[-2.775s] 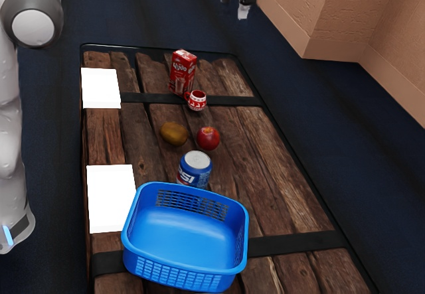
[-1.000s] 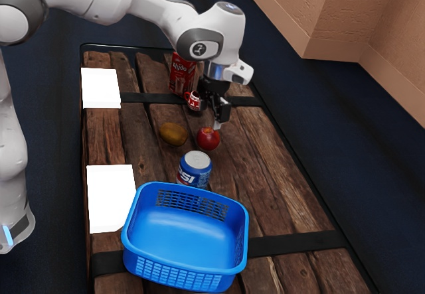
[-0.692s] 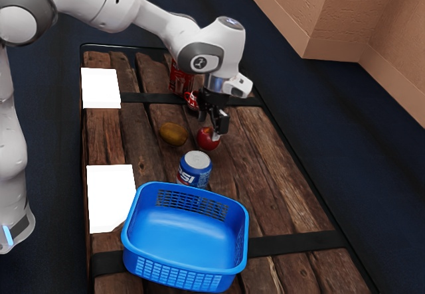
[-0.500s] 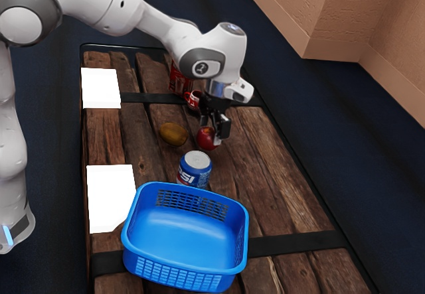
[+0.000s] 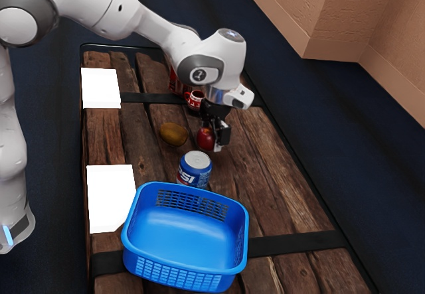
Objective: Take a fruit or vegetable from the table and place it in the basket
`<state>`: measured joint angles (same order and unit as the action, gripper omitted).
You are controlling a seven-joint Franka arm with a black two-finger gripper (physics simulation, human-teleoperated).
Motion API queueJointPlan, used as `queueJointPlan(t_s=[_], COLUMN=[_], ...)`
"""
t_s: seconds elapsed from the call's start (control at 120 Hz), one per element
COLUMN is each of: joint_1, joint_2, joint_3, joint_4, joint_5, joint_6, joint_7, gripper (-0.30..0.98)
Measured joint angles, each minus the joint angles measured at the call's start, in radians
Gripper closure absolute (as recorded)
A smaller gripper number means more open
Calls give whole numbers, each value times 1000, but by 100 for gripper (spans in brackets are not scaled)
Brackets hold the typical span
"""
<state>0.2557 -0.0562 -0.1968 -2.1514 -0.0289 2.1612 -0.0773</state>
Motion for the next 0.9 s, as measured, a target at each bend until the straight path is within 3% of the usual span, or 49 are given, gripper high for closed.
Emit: queueJointPlan(t_s=[0.342, 0.583, 0.8, 0.9], joint_1=[16, 16, 18, 20], joint_2=[-23, -13, -83, -167], joint_3=[5, 5, -3, -86], joint_4=[-29, -30, 46, 164], joint_5=[1, 6, 15, 13], joint_6=[-1, 3, -35, -121], joint_7=[0, -12, -25, -26], gripper=[0, 33, 36, 34])
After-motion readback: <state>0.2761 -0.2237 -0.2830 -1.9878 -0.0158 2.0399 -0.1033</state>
